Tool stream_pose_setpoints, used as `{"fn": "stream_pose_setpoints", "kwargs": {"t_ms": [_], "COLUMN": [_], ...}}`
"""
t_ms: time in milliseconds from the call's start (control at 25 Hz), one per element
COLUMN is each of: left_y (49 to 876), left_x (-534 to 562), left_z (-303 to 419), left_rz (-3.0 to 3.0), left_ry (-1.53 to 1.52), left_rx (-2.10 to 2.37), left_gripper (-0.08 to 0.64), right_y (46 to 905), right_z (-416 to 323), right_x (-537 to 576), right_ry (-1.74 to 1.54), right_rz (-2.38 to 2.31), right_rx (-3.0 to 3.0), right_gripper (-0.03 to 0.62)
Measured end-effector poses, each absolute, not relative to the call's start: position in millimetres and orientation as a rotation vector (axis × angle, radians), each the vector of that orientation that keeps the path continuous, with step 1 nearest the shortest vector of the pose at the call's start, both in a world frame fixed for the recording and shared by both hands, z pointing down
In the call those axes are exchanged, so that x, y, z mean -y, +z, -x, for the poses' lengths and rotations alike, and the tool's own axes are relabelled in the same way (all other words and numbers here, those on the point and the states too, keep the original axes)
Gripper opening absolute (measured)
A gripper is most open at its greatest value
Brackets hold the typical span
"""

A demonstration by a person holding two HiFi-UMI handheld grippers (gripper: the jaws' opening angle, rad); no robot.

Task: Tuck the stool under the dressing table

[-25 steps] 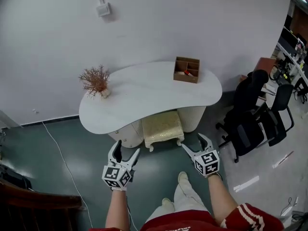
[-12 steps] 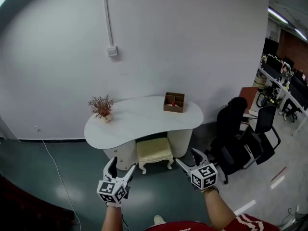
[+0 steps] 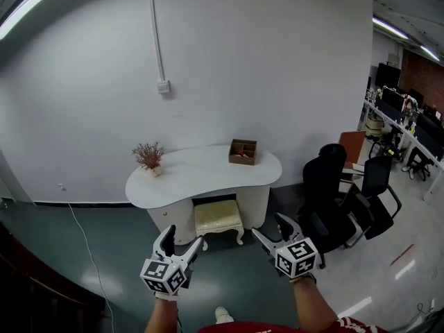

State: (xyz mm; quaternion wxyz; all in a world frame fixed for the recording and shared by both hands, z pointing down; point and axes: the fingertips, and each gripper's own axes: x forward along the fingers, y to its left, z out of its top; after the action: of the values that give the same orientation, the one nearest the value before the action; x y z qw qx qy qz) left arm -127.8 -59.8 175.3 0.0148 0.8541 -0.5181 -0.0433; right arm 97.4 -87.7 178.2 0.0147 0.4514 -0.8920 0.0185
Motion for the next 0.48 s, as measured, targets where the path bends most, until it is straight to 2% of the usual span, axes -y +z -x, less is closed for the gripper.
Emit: {"fn": "stream_pose_setpoints", "kwargs": {"t_ms": [120, 240, 400, 480], "left_y": [172.5, 171.2, 170.3, 171.8], "left_x": [28.4, 2.6, -18.9, -23.8], "left_z": [118.2, 113.7, 108.2, 107.1], "left_rz": [-2.629, -2.597, -2.589, -2.588], "left_ry": [-0.097, -0.093, -0.1, -0.078], "left_rx": [1.681, 1.716, 1.713, 1.725], "left_gripper": [0.383, 0.349, 0.236, 0.213], "right_y": [168.1, 168.6, 171.9, 170.8], "right_z": [-111.5, -110.8, -111.4, -112.9], "right_x": [58.6, 33.8, 15.1, 7.9], "right_ry": [0.047, 0.058, 0.051, 0.032], "right_rz": [-1.415, -1.358, -1.339, -1.338], "right_rx": [2.804, 2.832, 2.834, 2.832], "right_gripper": [0.333, 0.283, 0.224, 0.213]}}
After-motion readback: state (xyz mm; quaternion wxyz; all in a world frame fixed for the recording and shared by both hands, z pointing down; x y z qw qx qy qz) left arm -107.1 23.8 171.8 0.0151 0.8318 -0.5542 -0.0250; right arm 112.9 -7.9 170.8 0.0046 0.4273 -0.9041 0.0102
